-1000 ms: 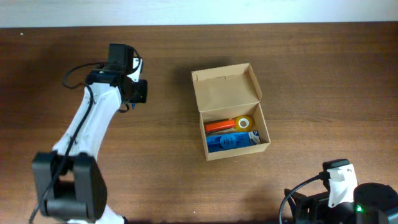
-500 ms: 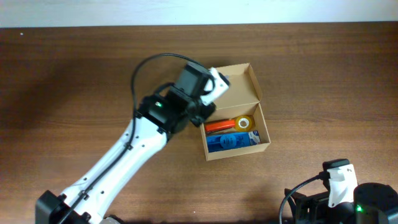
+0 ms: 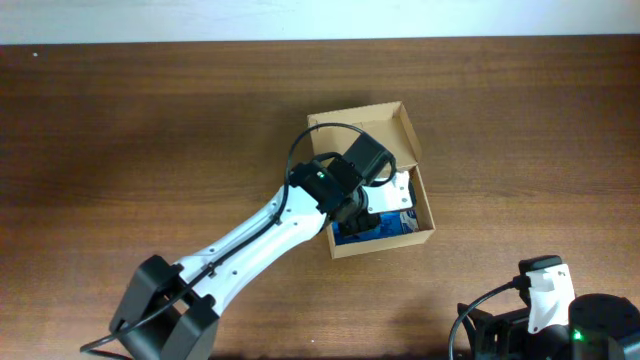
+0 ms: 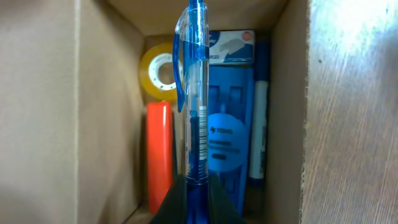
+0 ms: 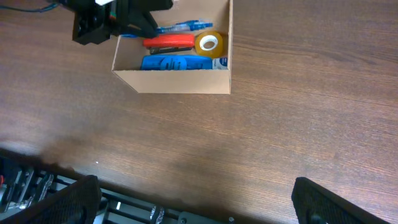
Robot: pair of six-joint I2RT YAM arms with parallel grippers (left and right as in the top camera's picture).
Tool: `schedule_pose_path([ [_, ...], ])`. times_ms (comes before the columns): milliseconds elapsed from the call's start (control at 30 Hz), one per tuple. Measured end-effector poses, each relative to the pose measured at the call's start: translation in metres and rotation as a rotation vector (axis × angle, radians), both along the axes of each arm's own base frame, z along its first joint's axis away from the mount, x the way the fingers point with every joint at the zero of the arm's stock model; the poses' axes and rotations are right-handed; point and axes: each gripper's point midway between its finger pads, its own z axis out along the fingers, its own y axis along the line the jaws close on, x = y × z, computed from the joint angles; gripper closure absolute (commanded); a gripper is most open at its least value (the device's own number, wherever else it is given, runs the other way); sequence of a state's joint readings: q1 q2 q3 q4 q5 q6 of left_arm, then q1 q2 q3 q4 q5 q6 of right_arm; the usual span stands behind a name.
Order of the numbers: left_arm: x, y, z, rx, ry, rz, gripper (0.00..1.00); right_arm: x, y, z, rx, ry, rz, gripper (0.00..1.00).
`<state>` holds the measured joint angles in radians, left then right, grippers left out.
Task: Pack container
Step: 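Carry the blue pen over the box and lower it inside, then open the left gripper and lift it away from the box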
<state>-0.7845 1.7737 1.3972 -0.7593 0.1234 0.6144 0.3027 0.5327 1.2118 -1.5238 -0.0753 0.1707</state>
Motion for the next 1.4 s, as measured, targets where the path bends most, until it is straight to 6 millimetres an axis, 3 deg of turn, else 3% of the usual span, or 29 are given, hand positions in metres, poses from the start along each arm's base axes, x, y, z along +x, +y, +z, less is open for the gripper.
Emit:
schedule_pose_path([
  [167,-0.005,-0.003,-0.017,0.02,0.04,-0.055,0.98,0.0,0.0,0.0,0.0,0.0,0.0,0.01],
  [200,-0.006,-0.003,-0.019,0.021,0.042,-0.059,0.87,0.0,0.0,0.0,0.0,0.0,0.0,0.01],
  [233,-0.006,-0.003,-0.019,0.021,0.042,-0.063,0.59,0.0,0.0,0.0,0.0,0.0,0.0,0.01],
  [267,-0.006,-0.003,-0.019,0.021,0.041,-0.066,0.47,0.0,0.0,0.0,0.0,0.0,0.0,0.01],
  [333,-0.006,-0.004,-0.019,0.019,0.044,-0.063,0.4,0.0,0.0,0.0,0.0,0.001,-0.001,0.01],
  [467,-0.007,-0.004,-0.019,0.016,0.054,-0.047,0.44,0.0,0.0,0.0,0.0,0.0,0.0,0.01],
  [600,-0.005,-0.006,-0.008,-0.013,0.054,-0.005,0.57,0.0,0.0,0.0,0.0,0.0,0.0,0.01],
  [633,-0.005,-0.006,0.0,-0.03,0.044,0.005,0.6,0.0,0.0,0.0,0.0,0.001,-0.001,0.01],
  [767,0.006,-0.004,0.077,-0.202,-0.075,0.083,0.64,0.0,0.0,0.0,0.0,0.0,0.0,0.01],
  [833,0.02,0.009,0.107,-0.274,-0.118,0.156,0.64,0.0,0.0,0.0,0.0,0.0,-0.001,0.01],
  [900,0.037,0.029,0.12,-0.313,-0.129,0.254,0.67,0.0,0.0,0.0,0.0,0.001,-0.001,0.01],
  [1033,0.075,0.077,0.122,-0.357,-0.097,0.497,0.83,0.0,0.0,0.0,0.0,0.0,0.0,0.01],
  [1067,0.088,0.098,0.122,-0.373,-0.084,0.594,0.94,0.0,0.0,0.0,0.0,0.0,0.0,0.01],
  [1100,0.092,0.104,0.122,-0.381,-0.077,0.628,0.98,0.001,0.0,0.001,0.001,-0.004,0.0,0.01],
  [1333,0.114,0.152,0.121,-0.416,-0.05,0.828,0.98,0.015,0.007,0.017,0.039,-0.089,0.007,0.01],
  [1367,0.115,0.159,0.12,-0.415,-0.046,0.85,0.98,0.021,0.009,0.023,0.049,-0.122,0.008,0.04],
  [1400,0.116,0.165,0.119,-0.412,-0.041,0.871,0.98,0.029,0.011,0.033,0.065,-0.174,0.006,0.23],
])
